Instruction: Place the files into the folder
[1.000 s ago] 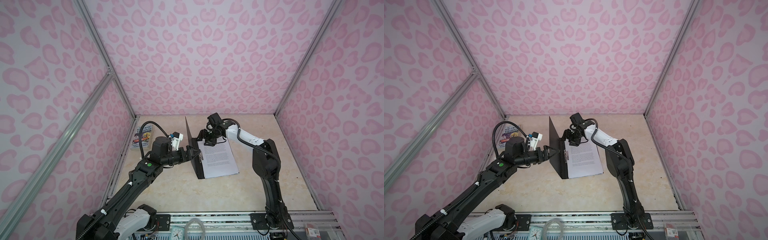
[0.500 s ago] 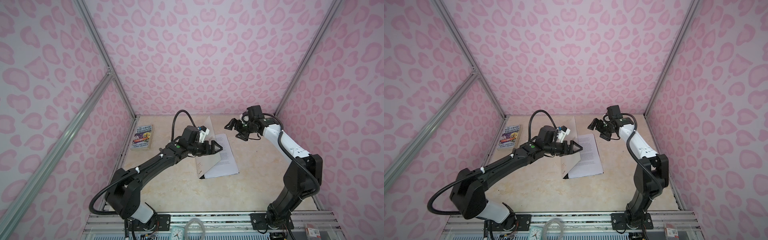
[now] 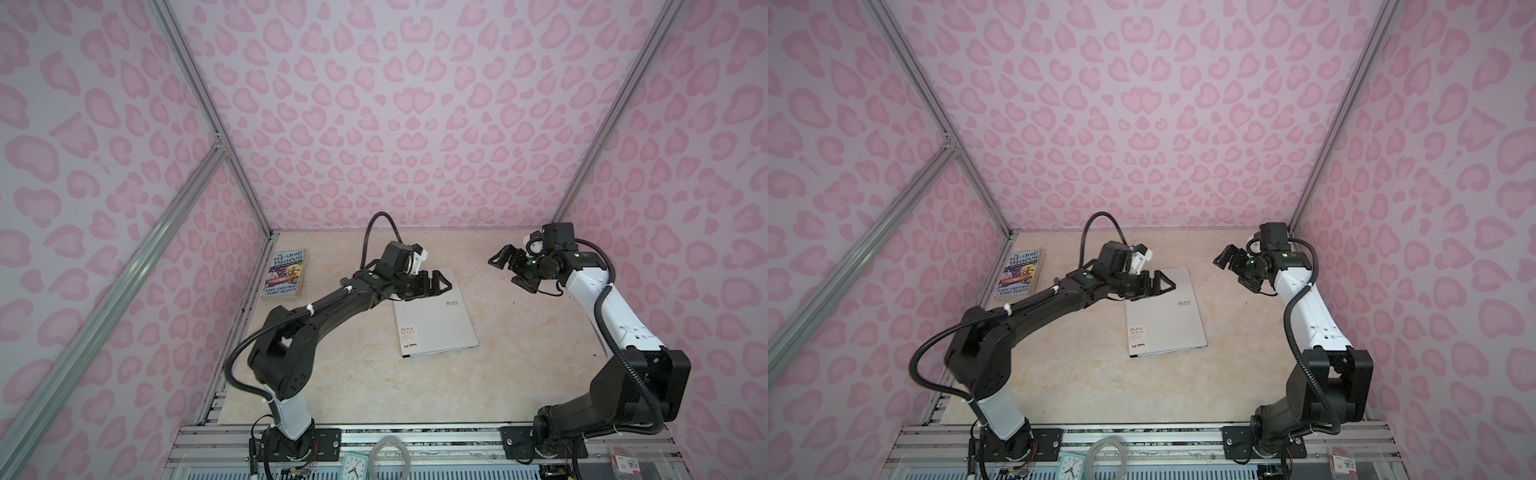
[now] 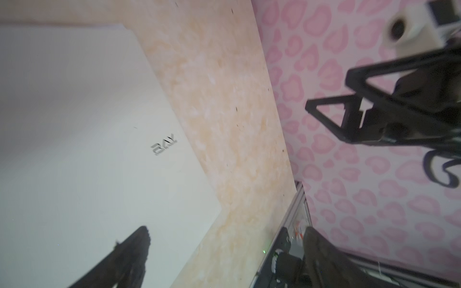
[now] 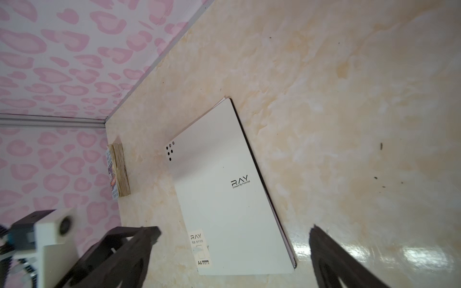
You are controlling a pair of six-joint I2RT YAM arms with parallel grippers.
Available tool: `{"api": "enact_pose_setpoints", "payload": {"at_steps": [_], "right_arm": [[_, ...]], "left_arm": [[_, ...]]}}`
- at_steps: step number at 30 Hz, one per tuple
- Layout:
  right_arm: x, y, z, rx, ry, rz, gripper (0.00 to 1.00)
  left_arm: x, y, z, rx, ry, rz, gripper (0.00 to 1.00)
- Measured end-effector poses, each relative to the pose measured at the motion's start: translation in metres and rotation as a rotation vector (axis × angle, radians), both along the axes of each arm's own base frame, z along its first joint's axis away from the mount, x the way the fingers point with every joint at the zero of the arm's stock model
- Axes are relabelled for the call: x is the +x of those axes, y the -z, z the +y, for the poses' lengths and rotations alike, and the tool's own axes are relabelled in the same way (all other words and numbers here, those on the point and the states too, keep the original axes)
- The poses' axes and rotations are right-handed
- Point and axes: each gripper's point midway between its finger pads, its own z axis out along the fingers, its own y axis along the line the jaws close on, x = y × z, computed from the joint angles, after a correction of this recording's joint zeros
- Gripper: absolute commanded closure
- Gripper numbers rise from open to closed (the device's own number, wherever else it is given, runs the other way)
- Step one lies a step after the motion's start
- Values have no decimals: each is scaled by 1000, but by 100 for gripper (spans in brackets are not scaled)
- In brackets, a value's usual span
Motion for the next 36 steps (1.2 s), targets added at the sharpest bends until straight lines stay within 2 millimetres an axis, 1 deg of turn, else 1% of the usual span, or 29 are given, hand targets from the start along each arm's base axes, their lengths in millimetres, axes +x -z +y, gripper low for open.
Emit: {"api": "enact_pose_setpoints", "payload": {"at_steps": [2,3,4,5,6,7,9,10,11,12,14,17,20,21,23,26,28,30,31,32,34,35,36], "right_arm": [[2,0,-4,-13,14,-4,2],[3,-2,-6,-19,18,-8,2],[4,-4,-8,-28,25,-16,2],[6,-7,-10,-38,32,-25,2],[8,-9,-12,-49,40,-35,2],[11,-13,-15,-62,50,-49,2],[14,-20,-21,-90,73,-77,2],[16,-23,-24,-108,85,-88,2],[17,-28,-28,-128,95,-102,2],[19,-31,-31,-146,104,-112,2],[21,-33,-39,-189,120,-126,2],[17,-35,-48,-242,135,-139,2],[9,-34,-55,-289,143,-154,2],[6,-33,-58,-306,150,-159,2],[-1,-30,-64,-334,161,-170,2],[-8,-22,-74,-376,189,-180,2],[-12,-13,-77,-400,196,-187,2],[-18,1,-82,-435,205,-214,2],[-22,9,-83,-455,198,-235,2],[-26,21,-85,-479,191,-266,2],[-39,49,-84,-518,163,-330,2],[-44,63,-84,-543,148,-382,2],[-49,77,-83,-570,134,-435,2]], "left_arm": [[4,-29,59,-8,-148,-86,3],[8,-39,88,-3,-235,-129,3],[12,-43,124,26,-358,-180,3],[12,-39,153,63,-459,-204,3],[9,-30,177,113,-545,-221,3],[5,-14,200,185,-626,-236,3],[-8,23,239,342,-745,-241,3],[-14,44,262,442,-804,-231,3],[-18,57,280,518,-850,-226,3],[-20,64,297,573,-899,-225,3],[-20,70,326,653,-997,-250,3],[-11,81,352,751,-1038,-286,3],[2,91,368,805,-1026,-310,3],[7,93,371,820,-1016,-323,3],[19,102,371,826,-969,-350,3],[29,116,375,822,-923,-359,3],[36,116,375,797,-905,-385,3],[39,114,361,740,-837,-452,3],[35,115,357,715,-823,-479,3],[27,121,355,696,-814,-497,3],[10,137,360,694,-824,-478,3],[9,137,361,691,-830,-482,3],[14,130,357,673,-828,-516,3]]}}
